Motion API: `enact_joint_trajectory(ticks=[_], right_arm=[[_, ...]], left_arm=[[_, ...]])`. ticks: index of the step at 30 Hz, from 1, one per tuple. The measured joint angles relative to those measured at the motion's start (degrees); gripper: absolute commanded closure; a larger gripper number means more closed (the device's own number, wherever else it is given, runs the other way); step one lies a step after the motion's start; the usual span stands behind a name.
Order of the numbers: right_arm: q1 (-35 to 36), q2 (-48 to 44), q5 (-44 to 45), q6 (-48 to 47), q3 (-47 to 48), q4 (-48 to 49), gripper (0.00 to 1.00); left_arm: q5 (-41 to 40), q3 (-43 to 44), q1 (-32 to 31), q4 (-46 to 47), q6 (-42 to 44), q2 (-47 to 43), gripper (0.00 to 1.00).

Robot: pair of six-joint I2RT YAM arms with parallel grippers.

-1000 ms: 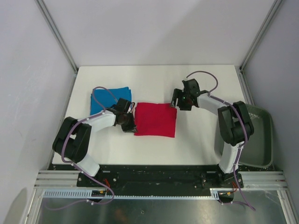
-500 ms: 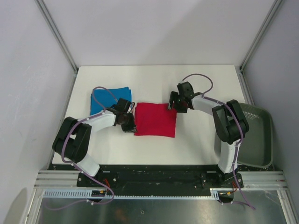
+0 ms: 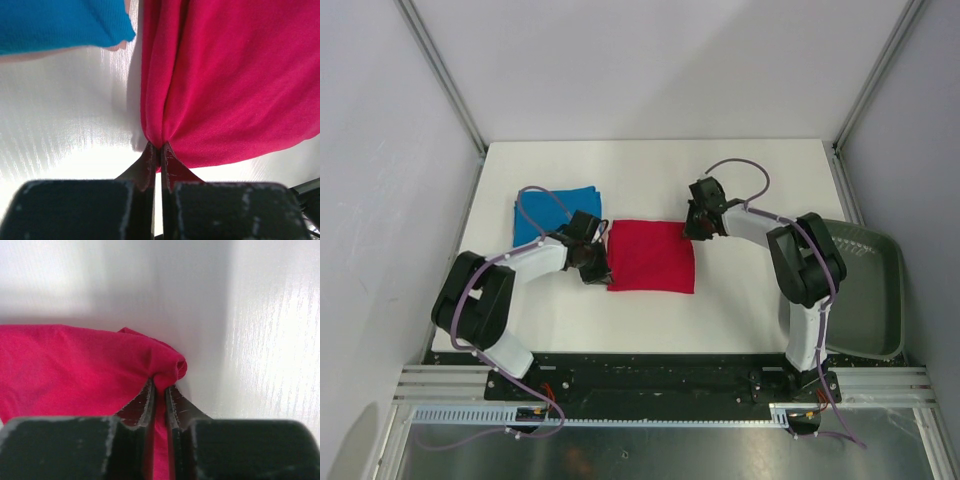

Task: Fold and stack the t-shirts
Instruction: Put the neatly folded tshirt into the corner of the board with both arms

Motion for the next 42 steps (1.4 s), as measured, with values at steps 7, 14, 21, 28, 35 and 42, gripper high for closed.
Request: enact_joint_trajectory(ticks=[7, 14, 21, 28, 35, 42], right_arm=[[1.81, -1.25, 3.72, -0.17, 0.22, -1.20, 1.00], [3.82, -7.80, 5.84, -0.72, 0.22, -2.51, 1.00], [5.55, -12.59, 6.93, -1.40, 0.22, -2.95, 1.00], [6.08, -14.08, 7.82, -1.92, 0.83, -4.79, 1.00], [6.19, -16.00, 8.22, -2.67, 3.96, -5.29, 1.00], [7.41, -16.31, 8.22, -3.63, 8.15, -5.38, 1.00]], left_arm=[[0.02, 0.00, 0.00, -0.52, -0.02, -2.25, 1.00], [0.63, 1.60, 0.00, -1.20, -0.09, -6.29, 1.00], [1.70, 4.96, 0.00, -1.29, -0.11, -7.37, 1.00], [2.03, 6.54, 0.00, -1.57, -0.26, -8.48, 1.00], [2.01, 9.90, 0.15, -1.84, -0.22, -10.08, 1.00], [1.95, 11.08, 3.39, -3.56, 0.11, -12.85, 1.00]])
